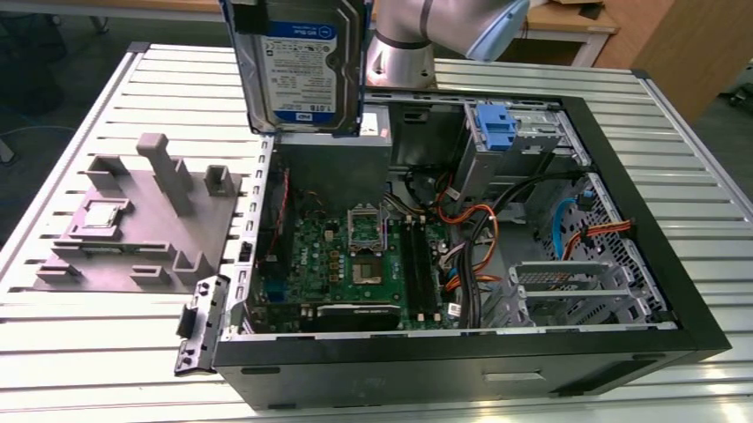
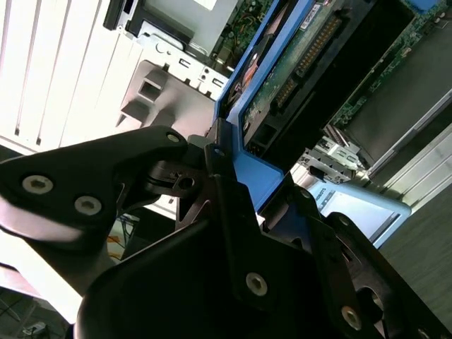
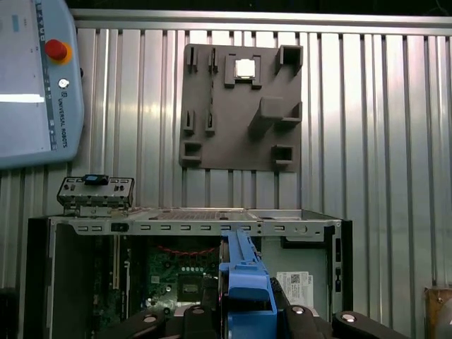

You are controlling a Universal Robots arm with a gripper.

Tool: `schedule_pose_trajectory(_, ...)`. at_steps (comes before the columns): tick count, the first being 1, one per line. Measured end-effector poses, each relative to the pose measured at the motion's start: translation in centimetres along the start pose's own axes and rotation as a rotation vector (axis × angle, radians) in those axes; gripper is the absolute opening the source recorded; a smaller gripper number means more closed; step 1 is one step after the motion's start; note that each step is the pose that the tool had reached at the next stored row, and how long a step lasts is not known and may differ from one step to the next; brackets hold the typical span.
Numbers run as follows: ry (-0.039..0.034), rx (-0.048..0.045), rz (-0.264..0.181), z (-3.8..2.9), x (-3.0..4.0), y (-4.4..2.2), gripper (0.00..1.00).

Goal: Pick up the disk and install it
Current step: 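Pick up the disk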

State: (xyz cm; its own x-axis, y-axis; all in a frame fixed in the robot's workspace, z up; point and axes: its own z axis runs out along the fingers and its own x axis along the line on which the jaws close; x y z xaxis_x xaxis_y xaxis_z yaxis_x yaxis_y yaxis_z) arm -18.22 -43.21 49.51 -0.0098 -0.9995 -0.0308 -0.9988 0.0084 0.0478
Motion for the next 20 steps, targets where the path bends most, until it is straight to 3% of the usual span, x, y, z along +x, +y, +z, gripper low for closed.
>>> schedule_pose_trajectory(8,-0.0001,0.0001,0.000,-0.07,-0.02,-1.57,0.37)
schedule_pose_trajectory(15,-0.0001,0.0000,0.000,-0.08,0.01,-1.78,0.37)
schedule_pose_trajectory(20,0.0001,-0.0001,0.000,-0.05,1.28,-1.81,0.37)
